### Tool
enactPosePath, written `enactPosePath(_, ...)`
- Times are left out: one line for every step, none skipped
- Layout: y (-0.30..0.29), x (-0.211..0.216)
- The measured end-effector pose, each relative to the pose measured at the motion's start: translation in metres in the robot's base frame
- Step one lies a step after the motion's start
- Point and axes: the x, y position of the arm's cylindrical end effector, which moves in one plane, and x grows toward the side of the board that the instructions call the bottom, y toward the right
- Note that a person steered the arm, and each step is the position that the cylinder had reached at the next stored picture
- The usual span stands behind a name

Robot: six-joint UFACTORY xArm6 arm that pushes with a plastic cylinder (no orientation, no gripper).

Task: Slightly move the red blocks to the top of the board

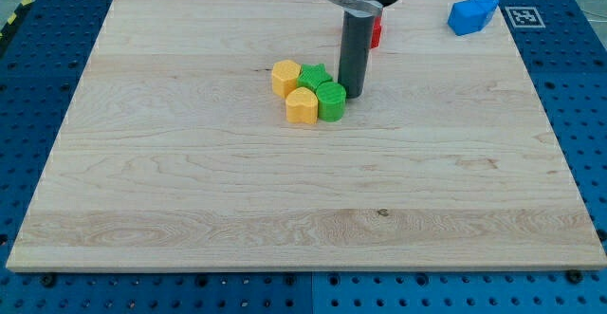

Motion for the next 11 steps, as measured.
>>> enactPosePath(0.005,-0.009)
enactPosePath(0.023,-0.042)
enactPosePath(0.018,-0.080)
enactPosePath(0.016,-0.082)
enactPosePath(0.015,-0.082)
enactPosePath(-0.002,-0.082)
enactPosePath(-0.018,-0.082)
enactPosePath(-0.018,-0.082)
enactPosePath(-0.011,-0.076)
enactPosePath(0.039,-0.047)
enactPosePath(0.052,-0.043)
